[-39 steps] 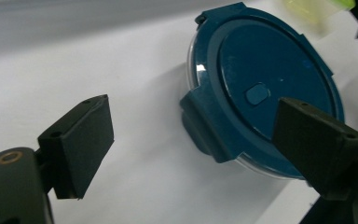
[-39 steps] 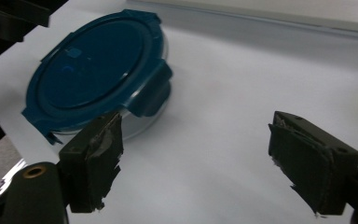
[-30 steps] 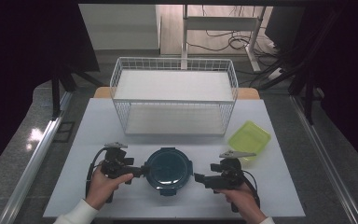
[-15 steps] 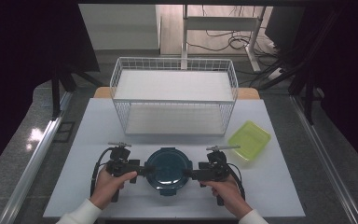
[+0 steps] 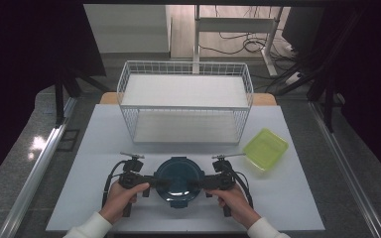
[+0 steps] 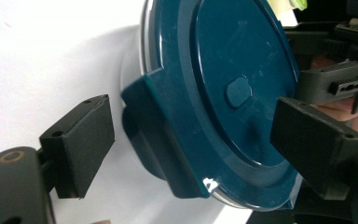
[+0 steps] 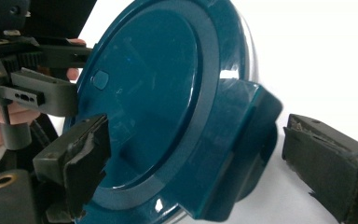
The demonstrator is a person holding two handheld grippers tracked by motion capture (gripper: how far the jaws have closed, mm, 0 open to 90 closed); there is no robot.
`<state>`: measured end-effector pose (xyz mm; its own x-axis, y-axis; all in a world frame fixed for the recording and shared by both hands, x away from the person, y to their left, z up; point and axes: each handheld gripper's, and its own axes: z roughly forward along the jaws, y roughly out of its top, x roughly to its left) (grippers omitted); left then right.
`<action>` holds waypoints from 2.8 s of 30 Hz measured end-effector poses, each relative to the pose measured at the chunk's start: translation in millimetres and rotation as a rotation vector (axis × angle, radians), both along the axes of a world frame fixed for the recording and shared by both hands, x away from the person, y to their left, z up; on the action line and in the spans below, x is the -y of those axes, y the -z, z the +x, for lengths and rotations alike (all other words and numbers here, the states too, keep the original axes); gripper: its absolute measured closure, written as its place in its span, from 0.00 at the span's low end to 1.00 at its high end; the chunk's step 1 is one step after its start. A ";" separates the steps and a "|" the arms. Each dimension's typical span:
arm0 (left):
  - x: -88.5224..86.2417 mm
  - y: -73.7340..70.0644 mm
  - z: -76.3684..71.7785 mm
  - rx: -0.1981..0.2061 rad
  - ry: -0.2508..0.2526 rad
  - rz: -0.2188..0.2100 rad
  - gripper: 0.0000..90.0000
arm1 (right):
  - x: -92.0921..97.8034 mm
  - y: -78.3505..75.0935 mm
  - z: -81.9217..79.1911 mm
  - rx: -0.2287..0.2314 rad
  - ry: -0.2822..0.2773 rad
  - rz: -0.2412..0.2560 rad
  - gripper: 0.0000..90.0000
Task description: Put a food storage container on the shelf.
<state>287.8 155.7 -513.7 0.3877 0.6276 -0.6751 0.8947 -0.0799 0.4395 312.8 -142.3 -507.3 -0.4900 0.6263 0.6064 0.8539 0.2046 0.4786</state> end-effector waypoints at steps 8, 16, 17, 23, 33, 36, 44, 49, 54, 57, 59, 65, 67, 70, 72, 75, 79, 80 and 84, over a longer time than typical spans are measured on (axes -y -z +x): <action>4.1 3.9 -0.5 -0.034 0.001 -0.034 0.23 | -4.3 3.5 -1.1 -0.046 -0.004 0.027 0.15; 3.4 2.4 -3.7 -0.055 -0.046 -0.042 0.26 | -0.8 0.6 -1.9 -0.076 0.055 0.036 0.24; 3.3 1.6 -4.7 -0.053 -0.050 -0.041 0.27 | -0.2 0.2 -2.1 -0.078 0.057 0.037 0.25; 3.4 -4.7 -12.9 -0.027 -0.077 -0.034 0.33 | 1.7 -6.6 -9.2 -0.079 0.093 0.036 0.30; 5.2 -11.9 -20.7 -0.009 -0.100 -0.023 0.37 | 3.0 -11.9 -16.3 -0.082 0.135 0.041 0.33; 4.8 -12.9 -21.5 -0.004 -0.097 -0.020 0.37 | 3.3 -13.2 -17.0 -0.082 0.138 0.041 0.34; 4.2 -18.4 -21.8 0.027 -0.099 -0.010 0.39 | 3.3 -17.3 -17.5 -0.056 0.129 0.037 0.36; 4.9 -21.7 -20.4 0.049 -0.091 0.003 0.39 | 2.9 -20.1 -16.4 -0.024 0.115 0.032 0.36; 5.8 -26.9 -19.2 0.071 -0.085 0.008 0.40 | 4.0 -25.7 -15.3 0.002 0.112 0.033 0.36; 6.6 -30.7 -18.8 0.085 -0.088 0.001 0.40 | 4.4 -30.8 -15.2 0.026 0.108 0.030 0.36; 7.1 -33.3 -18.6 0.094 -0.084 0.003 0.40 | 5.0 -33.7 -15.3 0.036 0.108 0.030 0.36; 10.7 -39.2 -15.9 0.111 -0.076 -0.002 0.40 | 8.2 -40.3 -14.6 0.057 0.106 0.026 0.36; 12.0 -41.7 -13.9 0.114 -0.073 -0.006 0.40 | 9.9 -43.2 -13.6 0.068 0.106 0.023 0.36; 13.4 -46.2 -11.2 0.126 -0.074 -0.008 0.40 | 11.4 -47.6 -11.8 0.079 0.106 0.023 0.36; 13.7 -50.0 -9.3 0.133 -0.070 -0.009 0.40 | 12.3 -51.1 -10.2 0.088 0.107 0.024 0.36; 13.9 -56.6 -6.7 0.146 -0.072 -0.014 0.40 | 12.9 -58.2 -7.9 0.105 0.106 0.022 0.36; 13.1 -67.4 -4.0 0.171 -0.077 -0.014 0.40 | 12.4 -69.3 -5.1 0.129 0.108 0.025 0.36; 12.9 -70.2 -3.6 0.174 -0.079 -0.015 0.40 | 11.8 -75.2 -3.5 0.141 0.106 0.027 0.36; 11.5 -80.4 -1.7 0.188 -0.090 -0.022 0.40 | 10.7 -83.9 -0.8 0.155 0.106 0.027 0.36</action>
<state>286.1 144.2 -433.3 0.4516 0.6514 -0.6096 0.7995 0.0077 0.6006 312.0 -152.9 -423.4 -0.5107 0.6639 0.5463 0.7856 0.1021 0.6103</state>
